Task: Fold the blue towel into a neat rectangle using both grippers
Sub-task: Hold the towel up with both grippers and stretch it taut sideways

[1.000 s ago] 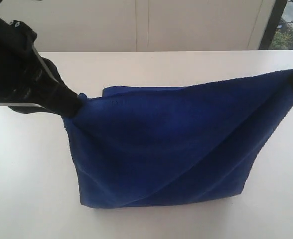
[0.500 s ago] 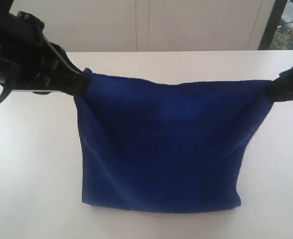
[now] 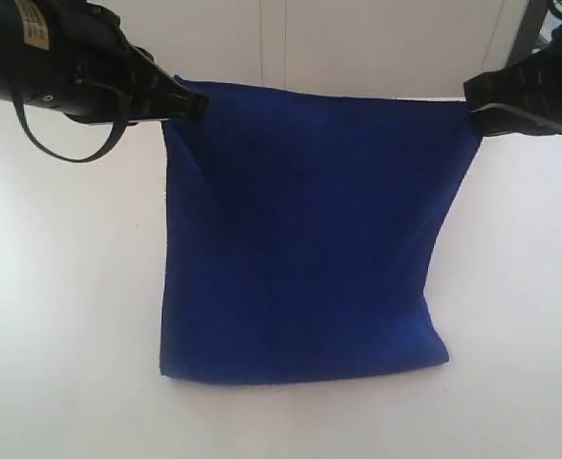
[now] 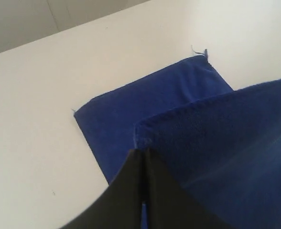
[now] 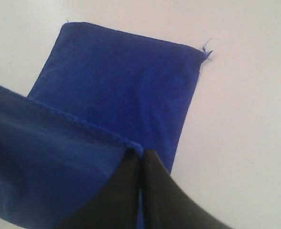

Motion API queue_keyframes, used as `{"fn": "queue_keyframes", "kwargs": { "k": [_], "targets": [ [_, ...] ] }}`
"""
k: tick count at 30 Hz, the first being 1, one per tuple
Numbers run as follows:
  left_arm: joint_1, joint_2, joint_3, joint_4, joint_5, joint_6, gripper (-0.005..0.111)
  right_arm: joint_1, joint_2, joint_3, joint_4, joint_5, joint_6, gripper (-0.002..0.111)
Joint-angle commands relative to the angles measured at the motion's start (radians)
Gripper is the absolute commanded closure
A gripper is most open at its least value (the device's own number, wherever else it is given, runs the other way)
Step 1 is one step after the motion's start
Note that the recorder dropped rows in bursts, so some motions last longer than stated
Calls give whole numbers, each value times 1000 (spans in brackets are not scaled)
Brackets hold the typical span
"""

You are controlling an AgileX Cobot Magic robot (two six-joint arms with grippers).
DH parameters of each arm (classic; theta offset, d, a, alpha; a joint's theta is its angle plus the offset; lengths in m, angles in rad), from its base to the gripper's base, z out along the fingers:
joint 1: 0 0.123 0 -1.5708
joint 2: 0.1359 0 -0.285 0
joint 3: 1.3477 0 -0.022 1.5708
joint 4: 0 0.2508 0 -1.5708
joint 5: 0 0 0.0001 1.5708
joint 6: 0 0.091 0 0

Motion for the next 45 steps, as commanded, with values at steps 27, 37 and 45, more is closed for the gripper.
{"fn": "queue_keyframes", "kwargs": {
  "k": [27,37,45],
  "targets": [
    [159,369,-208,0,-157,-44,107,-8,347,-266,-26,-95,4,108],
    [180,487,-287,0,-155,-42,107,-8,456,-313,-26,-115,4,108],
    [208,521,-362,-2,-157,-46,107,-8,471,-376,-26,-121,4,108]
  ]
}}
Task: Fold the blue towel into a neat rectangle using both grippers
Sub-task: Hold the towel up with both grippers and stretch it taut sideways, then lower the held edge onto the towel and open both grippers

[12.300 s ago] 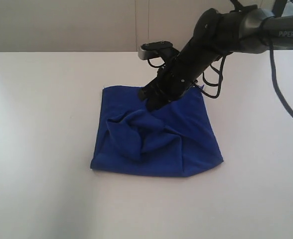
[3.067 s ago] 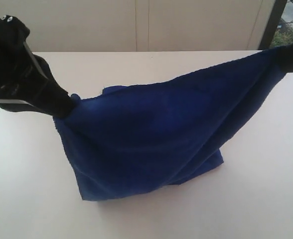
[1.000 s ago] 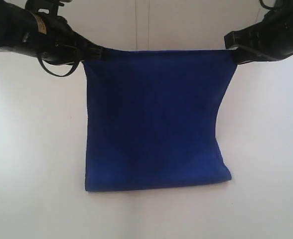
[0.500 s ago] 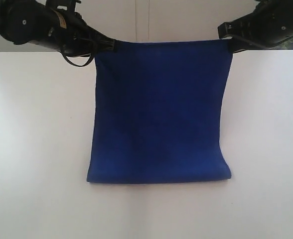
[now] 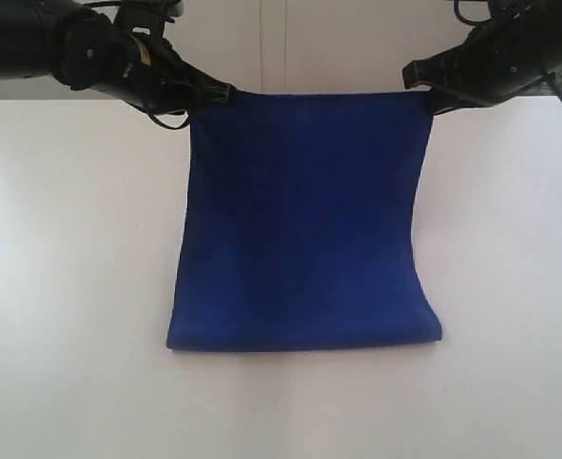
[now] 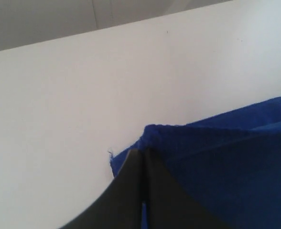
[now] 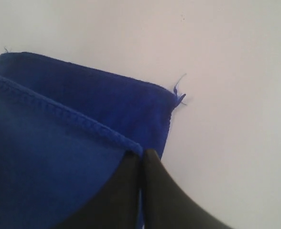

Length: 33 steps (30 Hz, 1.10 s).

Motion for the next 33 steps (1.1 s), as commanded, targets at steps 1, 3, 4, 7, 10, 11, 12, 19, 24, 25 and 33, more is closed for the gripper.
{"fn": "queue_keyframes", "kwargs": {
  "k": [1,3,4,7,10,11,12,19,24,25,33],
  "targets": [
    [31,7,-39,-1,2,-9,107,-8,4,-50,-5,-18,4,108],
    [36,28,-42,-10,-2,-11,107,-8,23,-59,-5,-21,4,108],
    [36,40,-42,-11,-12,-11,107,-8,35,-62,-5,-30,4,108],
    [36,79,-42,-26,-52,-13,107,-8,74,-62,-5,-45,8,108],
    [36,120,-42,-40,-94,-13,107,-8,124,-62,-5,-64,8,108],
    [36,137,-44,-40,-103,-13,107,-8,140,-62,-5,-79,8,108],
    [36,148,-44,-40,-111,-13,107,-8,155,-62,-5,-92,8,108],
    [36,225,-56,-40,-187,4,107,-8,230,-63,-5,-187,8,108],
    [45,250,-72,-33,-198,27,107,-8,264,-63,-5,-207,8,108],
    [48,250,-74,-31,-196,33,107,-8,265,-63,-5,-210,8,108],
    [85,249,-102,-31,-130,52,107,1,265,-92,-3,-208,8,108]
  ]
}}
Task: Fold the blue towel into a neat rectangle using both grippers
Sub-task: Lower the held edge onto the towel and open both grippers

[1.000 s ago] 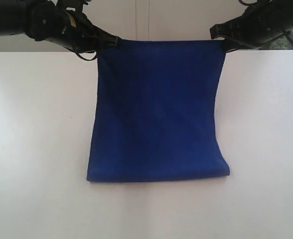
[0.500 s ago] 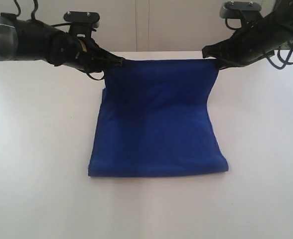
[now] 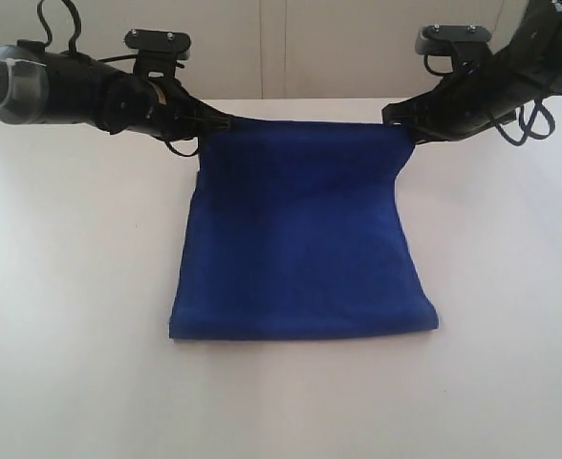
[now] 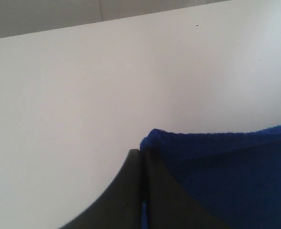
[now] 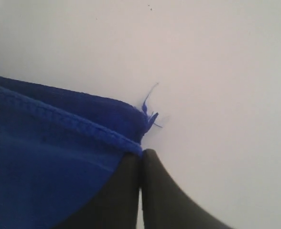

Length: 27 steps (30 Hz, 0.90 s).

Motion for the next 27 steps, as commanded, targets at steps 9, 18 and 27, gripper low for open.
{"fn": "queue_keyframes", "kwargs": {
  "k": [9,18,27],
  "targets": [
    [21,1,-7,11,27,47,107,19,-2,-18,-9,-110,-2,108],
    [21,1,-7,11,32,47,107,21,-2,-18,-9,-127,-2,108],
    [21,1,-7,11,34,47,69,21,-2,-18,-9,-127,-2,91]
  ]
}}
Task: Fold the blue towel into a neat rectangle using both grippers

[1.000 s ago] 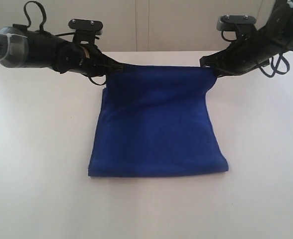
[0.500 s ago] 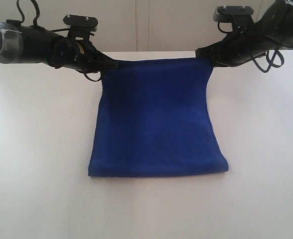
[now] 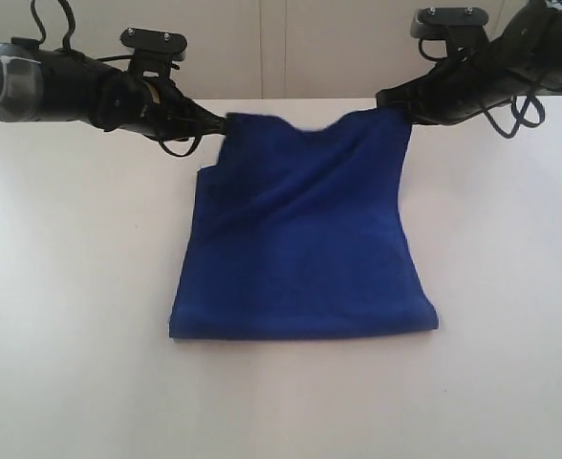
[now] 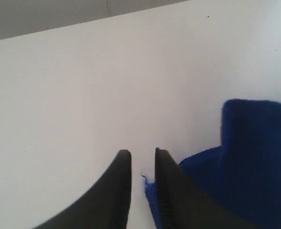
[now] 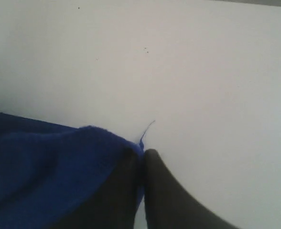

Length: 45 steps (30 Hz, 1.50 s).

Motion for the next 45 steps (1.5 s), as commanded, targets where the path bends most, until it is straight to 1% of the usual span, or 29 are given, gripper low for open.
{"fn": "queue_keyframes", "kwargs": {
  "k": [1,4,7,14,17,19,22,26,28,29,30,31,32,33,35,36,38,39,40,41,44,45],
  "targets": [
    [7,1,-5,9,15,2,66,-5,-2,-7,-11,-20,-2,85],
    [7,1,-5,9,15,4,61,-5,-2,-7,-11,-20,-2,72],
    [7,1,-5,9,15,4,62,-5,-2,-7,-9,-20,-2,65],
    [7,1,-8,9,9,-4,61,-5,-2,-7,-2,11,-2,65],
    [7,-1,-53,7,96,-24,63,-5,-2,-27,-2,123,7,66],
    [7,1,-102,7,166,-22,64,-9,-2,-72,-10,229,54,66],
    [7,1,-150,7,210,-20,64,-9,-2,-122,-21,307,109,66],
    [18,31,-205,-15,277,-16,64,-9,-2,-151,-21,403,111,66],
    [30,93,-265,-114,366,18,64,-9,-2,-140,-64,442,147,66],
    [33,105,-273,-148,372,43,64,-9,-2,-135,-85,438,151,66],
    [37,122,-292,-231,371,110,64,-9,-2,-134,-126,427,173,66],
    [39,132,-303,-262,371,135,64,-9,-2,-134,-148,422,194,66],
    [39,159,-340,-300,382,178,64,-9,-2,-134,-171,428,228,66],
    [39,169,-355,-311,387,187,64,-9,-2,-134,-175,433,238,66],
    [51,210,-409,-364,404,239,65,-9,-2,-134,-195,453,237,66],
    [74,235,-450,-426,435,312,69,-13,-2,-134,-206,475,237,66],
    [118,259,-488,-596,472,431,76,-29,-2,-134,-208,485,237,66],
    [142,268,-504,-713,492,530,81,-36,-2,-134,-208,485,242,66],
    [157,274,-513,-786,510,598,83,-38,-2,-134,-210,485,245,66],
    [173,281,-523,-880,529,692,84,-44,-2,-134,-210,485,247,66],
    [218,320,-558,-1179,614,1002,83,-46,-2,-134,-212,487,260,66],
    [219,333,-563,-1221,622,1041,81,-46,-2,-134,-212,487,260,66]
  ]
}}
